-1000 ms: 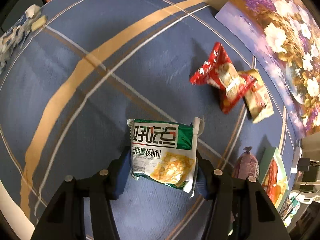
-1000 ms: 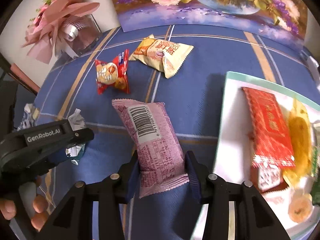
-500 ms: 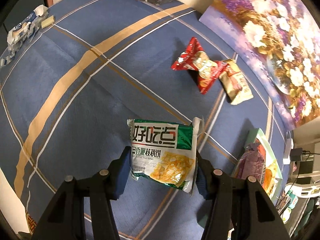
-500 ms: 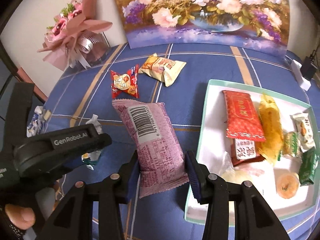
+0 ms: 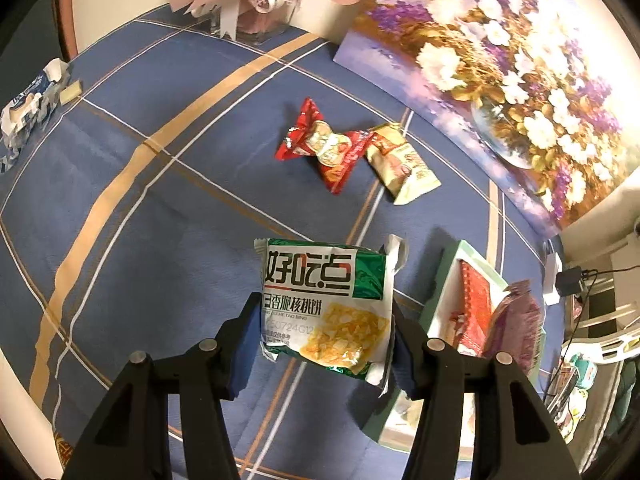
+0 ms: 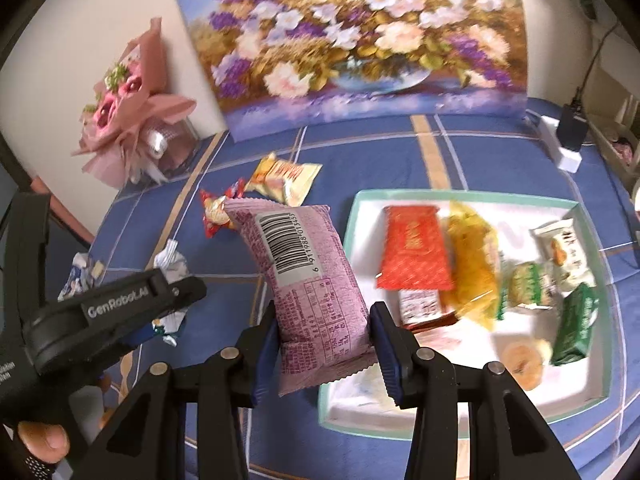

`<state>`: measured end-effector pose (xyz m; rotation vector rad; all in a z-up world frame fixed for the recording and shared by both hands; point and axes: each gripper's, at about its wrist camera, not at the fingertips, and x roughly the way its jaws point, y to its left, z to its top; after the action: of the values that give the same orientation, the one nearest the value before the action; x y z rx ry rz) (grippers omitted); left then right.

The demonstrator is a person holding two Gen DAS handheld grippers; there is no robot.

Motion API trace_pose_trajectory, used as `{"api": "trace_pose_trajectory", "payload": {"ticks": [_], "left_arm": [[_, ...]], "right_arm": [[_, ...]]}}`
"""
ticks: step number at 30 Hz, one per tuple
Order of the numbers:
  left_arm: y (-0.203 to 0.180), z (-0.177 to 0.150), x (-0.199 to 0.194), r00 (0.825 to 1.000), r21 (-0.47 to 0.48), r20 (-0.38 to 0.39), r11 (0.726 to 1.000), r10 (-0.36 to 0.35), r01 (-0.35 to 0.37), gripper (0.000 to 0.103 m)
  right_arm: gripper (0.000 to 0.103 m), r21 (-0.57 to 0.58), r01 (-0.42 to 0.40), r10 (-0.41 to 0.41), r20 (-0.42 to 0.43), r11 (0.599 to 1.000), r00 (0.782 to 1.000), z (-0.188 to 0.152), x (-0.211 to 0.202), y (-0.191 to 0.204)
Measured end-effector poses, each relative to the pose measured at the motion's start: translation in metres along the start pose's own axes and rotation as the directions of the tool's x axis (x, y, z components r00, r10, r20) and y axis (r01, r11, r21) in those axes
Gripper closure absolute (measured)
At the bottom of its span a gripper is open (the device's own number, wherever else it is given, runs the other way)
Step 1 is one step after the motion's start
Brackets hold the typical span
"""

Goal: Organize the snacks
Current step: 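Carry the green and pink packs over the tray and open both tools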

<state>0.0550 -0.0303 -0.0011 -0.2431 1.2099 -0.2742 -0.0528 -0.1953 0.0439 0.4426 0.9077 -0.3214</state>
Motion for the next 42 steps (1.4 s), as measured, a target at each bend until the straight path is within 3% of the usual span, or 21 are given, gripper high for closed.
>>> {"api": "trace_pose_trajectory", "payload": {"ticks": [11,16,24,32,38,42], "left_arm": [[-0.044,-0.016,-0.003,1.0,0.112,0.001,0.994,-0.008,0.008,0.045],[-0.074,-0.032,0.001,1.0,0.205,-0.015,0.979,-0.012,0.014,0.045],[-0.107,-0.049,0.022,1.0,0.321,-0.022,0.947,0.01,-0.003,0.045],[-0.114,-0.05,0.051,0.997,0.351,-0.019,0.934,0.075,-0.064,0.045],[-0.127,-0.062,0.067,0.995,0.393,-0.046,0.917,0.092,-0.066,0.045],[-0.137,-0.068,0.066,0.994,0.409,-0.003,0.908,0.105,-0.095,0.045]], "right_arm": [[0.056,0.147,0.064,-0.072,0.045,0.987,0.996,0.011,-0.02,-0.061],[0.056,0.209,0.122,-0.135,0.052,0.97,0.989,0.013,-0.027,-0.093],[0.056,0.293,0.147,-0.166,0.042,0.945,0.985,0.01,-0.035,-0.133],[0.056,0.317,0.16,-0.166,-0.006,0.935,0.986,0.005,-0.021,-0.145],[0.056,0.33,0.174,-0.167,-0.051,0.928,0.985,0.002,-0.008,-0.152],[0.056,0.355,0.201,-0.179,-0.093,0.913,0.979,-0.002,-0.002,-0.16]]}}
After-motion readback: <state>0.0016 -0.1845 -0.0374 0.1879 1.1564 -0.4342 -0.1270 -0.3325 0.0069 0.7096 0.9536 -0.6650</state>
